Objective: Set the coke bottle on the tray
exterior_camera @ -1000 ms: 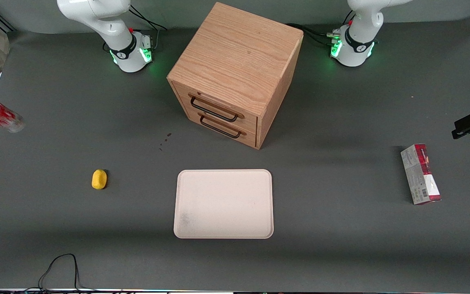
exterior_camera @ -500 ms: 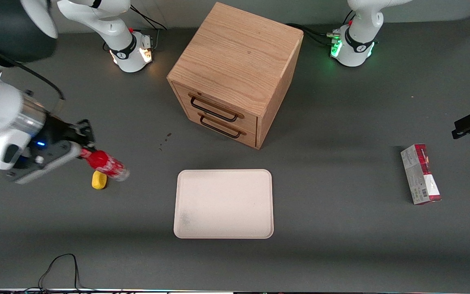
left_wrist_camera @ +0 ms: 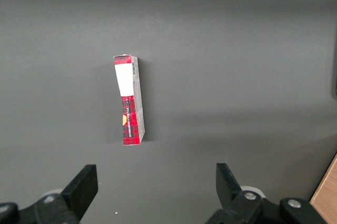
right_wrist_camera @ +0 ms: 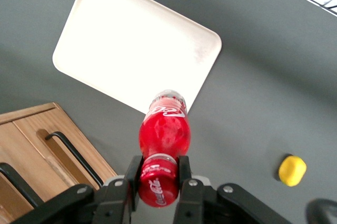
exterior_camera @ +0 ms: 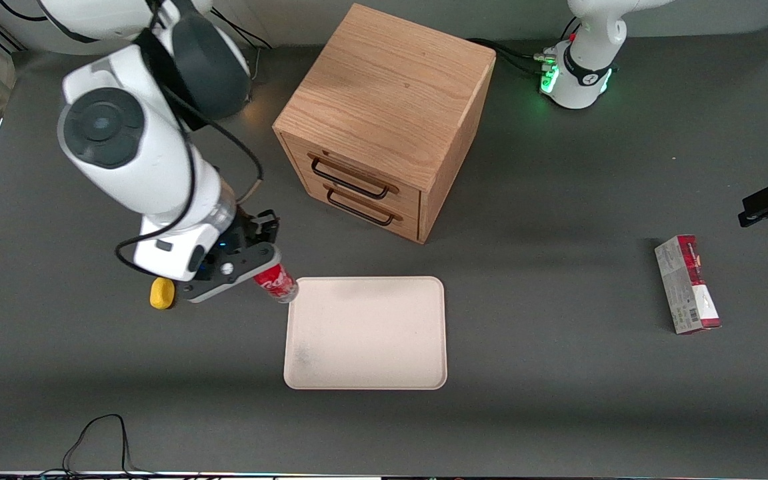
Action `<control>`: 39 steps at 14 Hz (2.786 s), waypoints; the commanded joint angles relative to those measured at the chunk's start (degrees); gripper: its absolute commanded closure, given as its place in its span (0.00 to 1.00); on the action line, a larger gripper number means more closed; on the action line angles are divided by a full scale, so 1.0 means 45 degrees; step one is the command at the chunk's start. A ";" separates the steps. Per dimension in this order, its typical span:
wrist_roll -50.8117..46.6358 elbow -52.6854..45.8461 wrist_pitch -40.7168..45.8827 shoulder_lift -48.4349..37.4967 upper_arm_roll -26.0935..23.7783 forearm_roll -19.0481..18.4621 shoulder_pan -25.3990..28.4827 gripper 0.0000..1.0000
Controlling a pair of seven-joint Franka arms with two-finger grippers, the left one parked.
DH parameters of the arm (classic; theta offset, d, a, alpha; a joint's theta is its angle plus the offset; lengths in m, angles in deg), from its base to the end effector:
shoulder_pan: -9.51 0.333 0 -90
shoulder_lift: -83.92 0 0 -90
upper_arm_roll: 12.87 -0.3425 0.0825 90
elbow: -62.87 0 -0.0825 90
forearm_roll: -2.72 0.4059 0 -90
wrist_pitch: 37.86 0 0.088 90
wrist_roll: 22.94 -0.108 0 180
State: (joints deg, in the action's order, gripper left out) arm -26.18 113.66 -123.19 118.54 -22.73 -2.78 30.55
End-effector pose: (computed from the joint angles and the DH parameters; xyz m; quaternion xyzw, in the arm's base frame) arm 0.6689 0.3334 0.5780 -0.9754 -0.2204 -0.0022 0.0016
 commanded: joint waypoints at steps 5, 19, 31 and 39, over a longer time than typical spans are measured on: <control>-0.0004 -0.0739 -0.1855 0.2342 0.0083 -0.0144 -0.0437 1.00; -0.0022 -0.0544 -0.3968 0.4552 0.0239 -0.0925 -0.0477 0.19; -0.1039 -0.0427 0.2021 0.0513 0.0297 -0.0827 -0.0516 0.00; -0.0824 0.3839 0.2407 -0.4344 0.1039 0.0067 -0.1957 0.00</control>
State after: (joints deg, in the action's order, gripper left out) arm -29.31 116.81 -106.62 109.55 -18.28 -5.35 25.10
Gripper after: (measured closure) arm 0.000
